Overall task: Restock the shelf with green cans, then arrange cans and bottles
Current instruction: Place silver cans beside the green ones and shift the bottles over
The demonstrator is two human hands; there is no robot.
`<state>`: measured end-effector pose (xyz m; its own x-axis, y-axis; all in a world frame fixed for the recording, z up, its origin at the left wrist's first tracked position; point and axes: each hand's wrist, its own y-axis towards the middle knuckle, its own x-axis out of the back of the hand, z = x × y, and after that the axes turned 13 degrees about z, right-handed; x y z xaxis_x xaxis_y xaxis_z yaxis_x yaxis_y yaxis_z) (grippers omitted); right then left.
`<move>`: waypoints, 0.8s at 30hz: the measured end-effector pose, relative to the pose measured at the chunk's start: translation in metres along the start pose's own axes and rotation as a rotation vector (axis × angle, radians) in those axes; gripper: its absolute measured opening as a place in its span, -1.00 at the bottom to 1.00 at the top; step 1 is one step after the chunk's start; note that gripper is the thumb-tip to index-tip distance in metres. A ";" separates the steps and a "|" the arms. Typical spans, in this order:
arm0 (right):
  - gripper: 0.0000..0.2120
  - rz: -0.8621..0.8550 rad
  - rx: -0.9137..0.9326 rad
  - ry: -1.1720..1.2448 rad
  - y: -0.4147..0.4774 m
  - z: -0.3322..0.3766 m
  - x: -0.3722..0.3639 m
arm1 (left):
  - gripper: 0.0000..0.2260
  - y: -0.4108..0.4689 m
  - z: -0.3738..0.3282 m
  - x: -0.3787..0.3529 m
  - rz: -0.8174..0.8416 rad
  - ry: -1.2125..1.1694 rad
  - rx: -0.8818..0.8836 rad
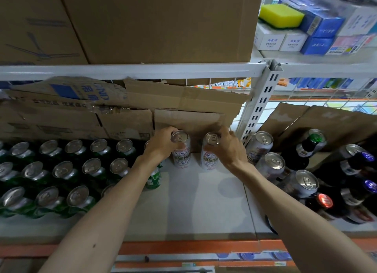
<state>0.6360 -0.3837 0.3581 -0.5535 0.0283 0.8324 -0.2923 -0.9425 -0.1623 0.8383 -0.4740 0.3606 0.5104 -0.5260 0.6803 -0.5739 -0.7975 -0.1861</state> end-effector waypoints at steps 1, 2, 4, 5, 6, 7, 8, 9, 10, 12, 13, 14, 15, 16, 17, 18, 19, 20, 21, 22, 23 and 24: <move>-0.37 -0.005 -0.006 0.012 -0.001 0.000 0.000 | -0.66 -0.001 -0.001 -0.001 -0.017 0.004 -0.012; -0.38 -0.005 -0.006 0.021 -0.002 -0.001 -0.001 | -0.69 0.000 0.000 -0.002 -0.026 0.006 -0.022; -0.38 0.002 -0.011 0.029 -0.003 0.000 -0.001 | -0.71 0.000 -0.001 0.001 -0.001 0.017 -0.039; -0.38 0.007 -0.014 0.032 -0.003 0.001 0.000 | -0.70 0.000 0.000 0.003 0.021 0.020 -0.042; -0.38 0.009 -0.013 0.036 -0.003 0.002 0.000 | -0.69 0.000 0.000 0.005 0.036 0.020 -0.041; -0.37 0.011 -0.014 0.041 -0.003 0.003 0.001 | -0.68 0.000 0.001 0.006 0.044 0.022 -0.043; -0.37 0.012 -0.012 0.046 -0.003 0.004 0.001 | -0.68 0.000 0.001 0.007 0.047 0.024 -0.046; -0.38 0.013 -0.012 0.051 -0.003 0.004 0.001 | -0.68 0.000 0.001 0.007 0.050 0.029 -0.054; -0.38 0.012 -0.011 0.054 -0.003 0.004 0.000 | -0.68 0.001 0.002 0.007 0.053 0.032 -0.060; -0.39 0.014 -0.011 0.061 -0.003 0.005 0.000 | -0.66 0.002 0.003 0.006 0.059 0.034 -0.067; -0.39 0.012 -0.012 0.068 -0.003 0.006 0.000 | -0.64 0.002 0.004 0.007 0.062 0.034 -0.066; -0.39 0.011 -0.012 0.077 -0.003 0.006 0.000 | -0.62 0.003 0.006 0.007 0.064 0.032 -0.063; -0.39 0.010 -0.011 0.087 -0.003 0.006 -0.001 | -0.59 0.003 0.007 0.008 0.065 0.028 -0.058; -0.39 0.009 -0.009 0.097 -0.003 0.006 -0.001 | -0.56 0.003 0.008 0.008 0.066 0.023 -0.054; -0.39 0.008 -0.007 0.106 -0.003 0.006 -0.001 | -0.55 0.003 0.008 0.007 0.067 0.020 -0.055; -0.39 0.007 -0.004 0.115 -0.003 0.005 -0.001 | -0.54 0.003 0.008 0.007 0.065 0.018 -0.058; -0.40 0.007 -0.004 0.124 -0.002 0.004 -0.001 | -0.54 0.003 0.008 0.006 0.060 0.016 -0.062; -0.40 0.007 -0.005 0.130 -0.002 0.004 -0.001 | -0.54 0.003 0.008 0.004 0.052 0.015 -0.065; -0.40 0.007 -0.008 0.132 -0.002 0.003 -0.001 | -0.54 0.003 0.008 0.003 0.041 0.016 -0.067; -0.39 0.007 -0.012 0.133 -0.001 0.003 -0.001 | -0.54 0.002 0.008 0.002 0.031 0.014 -0.065; -0.39 0.006 -0.015 0.131 -0.002 0.003 -0.002 | -0.53 0.001 0.008 0.002 0.024 0.008 -0.062; -0.38 0.005 -0.017 0.130 -0.002 0.003 -0.003 | -0.53 0.001 0.008 0.002 0.020 -0.002 -0.062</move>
<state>0.6403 -0.3828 0.3575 -0.6514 0.0673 0.7557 -0.3015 -0.9370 -0.1764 0.8438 -0.4783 0.3557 0.4996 -0.5428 0.6751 -0.6225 -0.7669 -0.1560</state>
